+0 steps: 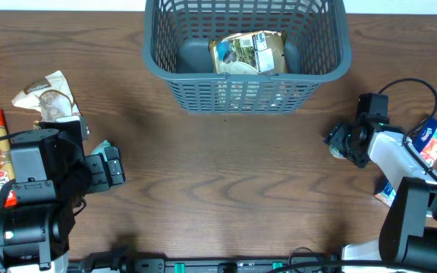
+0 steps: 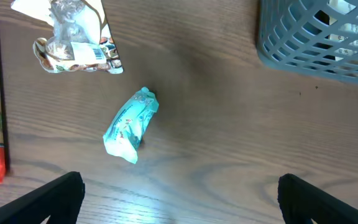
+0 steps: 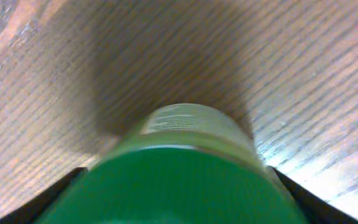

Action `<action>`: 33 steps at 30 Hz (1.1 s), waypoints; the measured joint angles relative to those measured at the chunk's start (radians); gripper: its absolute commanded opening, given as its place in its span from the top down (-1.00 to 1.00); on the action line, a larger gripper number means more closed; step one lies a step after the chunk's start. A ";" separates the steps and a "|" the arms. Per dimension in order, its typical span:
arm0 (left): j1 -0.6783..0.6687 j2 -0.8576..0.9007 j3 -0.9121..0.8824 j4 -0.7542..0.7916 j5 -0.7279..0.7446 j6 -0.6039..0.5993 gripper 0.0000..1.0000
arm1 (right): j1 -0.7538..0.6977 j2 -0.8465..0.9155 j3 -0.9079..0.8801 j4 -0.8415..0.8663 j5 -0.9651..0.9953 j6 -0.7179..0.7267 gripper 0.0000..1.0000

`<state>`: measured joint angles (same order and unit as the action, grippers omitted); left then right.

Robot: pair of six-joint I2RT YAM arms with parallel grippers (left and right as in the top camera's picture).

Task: Pack container
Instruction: 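Move the right gripper down and grasp the green-lidded jar, then lift the green jar into the basket and open the right gripper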

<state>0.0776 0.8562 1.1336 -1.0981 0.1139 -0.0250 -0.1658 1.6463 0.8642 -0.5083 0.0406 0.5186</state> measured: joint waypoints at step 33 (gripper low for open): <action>0.000 0.000 0.002 -0.009 0.000 0.000 -0.97 | 0.043 0.011 1.233 -0.585 -0.068 -0.350 0.97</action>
<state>0.0780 0.8562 1.1355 -1.1072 0.1139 -0.0250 -0.1223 1.6577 2.0972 -1.0935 -0.0277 0.1688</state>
